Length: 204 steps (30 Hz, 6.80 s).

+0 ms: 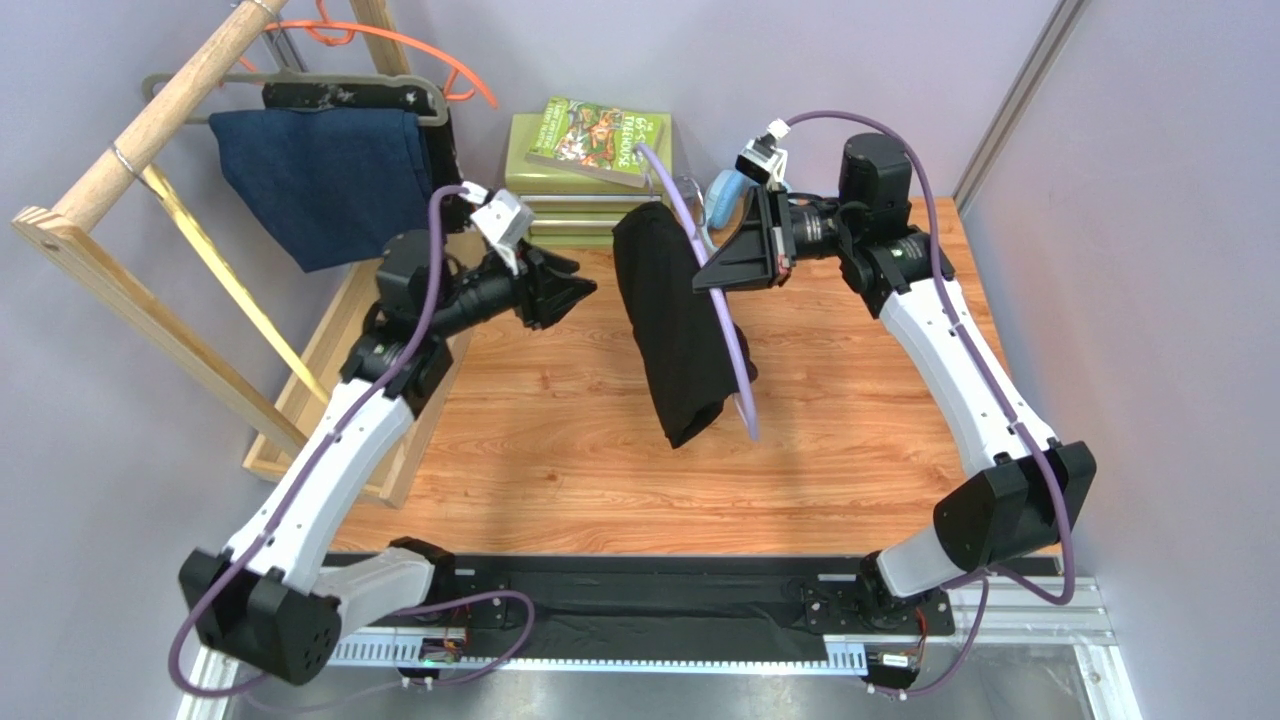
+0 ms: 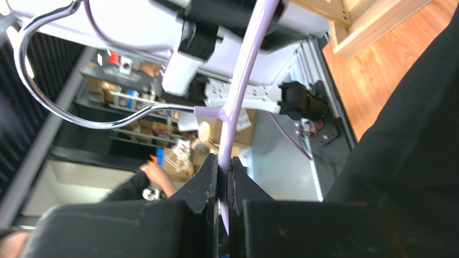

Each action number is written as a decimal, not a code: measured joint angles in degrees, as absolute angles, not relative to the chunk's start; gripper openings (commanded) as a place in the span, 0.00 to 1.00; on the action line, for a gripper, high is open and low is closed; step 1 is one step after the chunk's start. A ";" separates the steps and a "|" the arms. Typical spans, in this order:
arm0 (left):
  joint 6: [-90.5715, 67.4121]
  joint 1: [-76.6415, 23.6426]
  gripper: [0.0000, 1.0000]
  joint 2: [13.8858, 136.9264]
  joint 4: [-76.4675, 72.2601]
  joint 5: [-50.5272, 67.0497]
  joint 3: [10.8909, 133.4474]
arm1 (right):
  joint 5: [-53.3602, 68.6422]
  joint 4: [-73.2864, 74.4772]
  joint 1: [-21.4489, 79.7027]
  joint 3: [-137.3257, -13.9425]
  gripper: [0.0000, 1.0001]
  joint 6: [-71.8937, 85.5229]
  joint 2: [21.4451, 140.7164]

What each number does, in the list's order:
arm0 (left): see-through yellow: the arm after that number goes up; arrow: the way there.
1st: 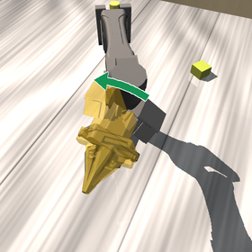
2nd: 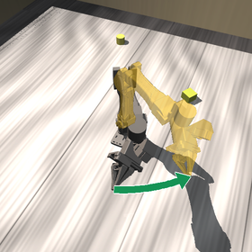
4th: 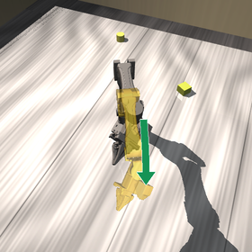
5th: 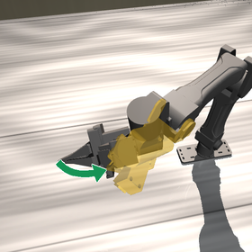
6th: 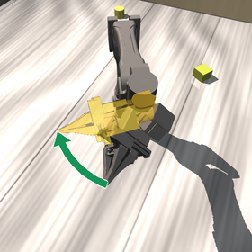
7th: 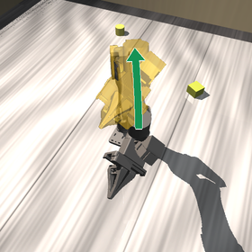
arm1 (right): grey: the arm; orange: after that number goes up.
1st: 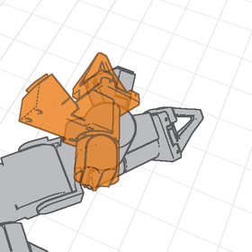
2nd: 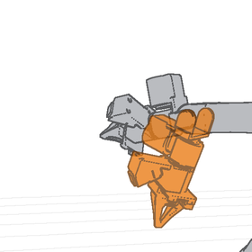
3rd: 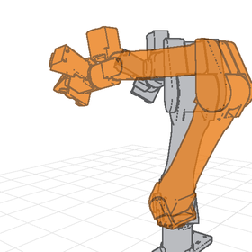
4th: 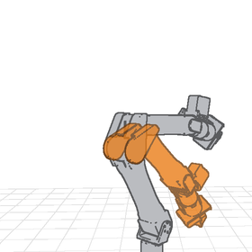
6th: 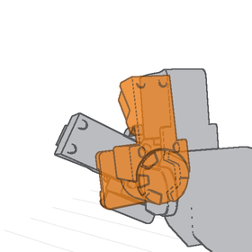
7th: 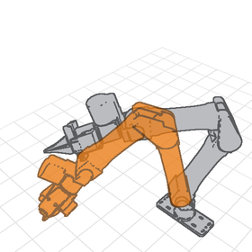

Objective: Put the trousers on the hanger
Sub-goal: Place trousers on hanger, then pass the hanger from the right arm to the left, then hang the hanger with trousers onto the clothesline

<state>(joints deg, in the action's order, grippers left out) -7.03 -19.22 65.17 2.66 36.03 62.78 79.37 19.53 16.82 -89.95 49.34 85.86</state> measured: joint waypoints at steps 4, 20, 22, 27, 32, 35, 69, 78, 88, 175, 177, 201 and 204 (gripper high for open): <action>-6.92 -19.14 0.52 57.08 4.97 39.90 61.78 | 78.67 8.58 16.95 -87.99 0.00 62.72 86.19; 51.31 -48.23 0.50 39.55 15.31 36.03 54.50 | 79.33 1.93 28.05 -84.14 0.00 76.93 87.29; 57.49 -49.82 0.50 40.84 13.89 33.39 54.52 | 79.33 1.93 28.99 -84.14 0.00 77.21 87.88; 74.83 -55.55 0.52 44.16 11.68 27.53 54.52 | 79.07 1.98 31.27 -84.93 0.00 77.43 90.63; 86.85 -61.45 0.52 46.30 11.86 21.96 54.52 | 78.70 2.20 33.89 -86.43 0.00 77.69 93.27; 91.85 -63.75 0.50 47.90 12.25 18.81 54.52 | 78.52 2.33 35.11 -87.37 0.00 77.95 93.97; 106.24 -70.04 0.00 46.96 35.62 -14.83 66.67 | 78.08 -2.37 33.76 -101.30 1.00 79.15 103.09; 106.87 -46.74 0.00 47.37 35.44 -2.96 71.66 | 78.11 -2.11 27.05 -101.47 1.00 77.97 103.07; 109.65 -25.61 0.00 55.35 35.22 18.96 76.09 | 78.56 -1.72 27.14 -101.51 1.00 77.10 103.07; 99.50 3.90 0.74 79.11 20.88 30.65 100.66 | 79.22 -0.69 26.81 -98.50 1.00 76.12 101.84; 99.57 3.90 0.78 78.85 21.47 30.81 100.82 | 79.20 -0.69 26.81 -98.50 1.00 76.03 101.84; 102.96 3.95 0.99 65.67 52.47 31.14 99.92 | 79.68 0.69 25.78 -98.21 1.00 74.08 99.18; 100.77 3.92 0.99 61.43 55.11 31.46 98.80 | 79.92 0.95 25.67 -97.78 1.00 73.38 98.24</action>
<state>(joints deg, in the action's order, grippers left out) 100.77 3.92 61.43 55.11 31.46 98.80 79.92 0.95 25.67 -97.78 73.38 98.24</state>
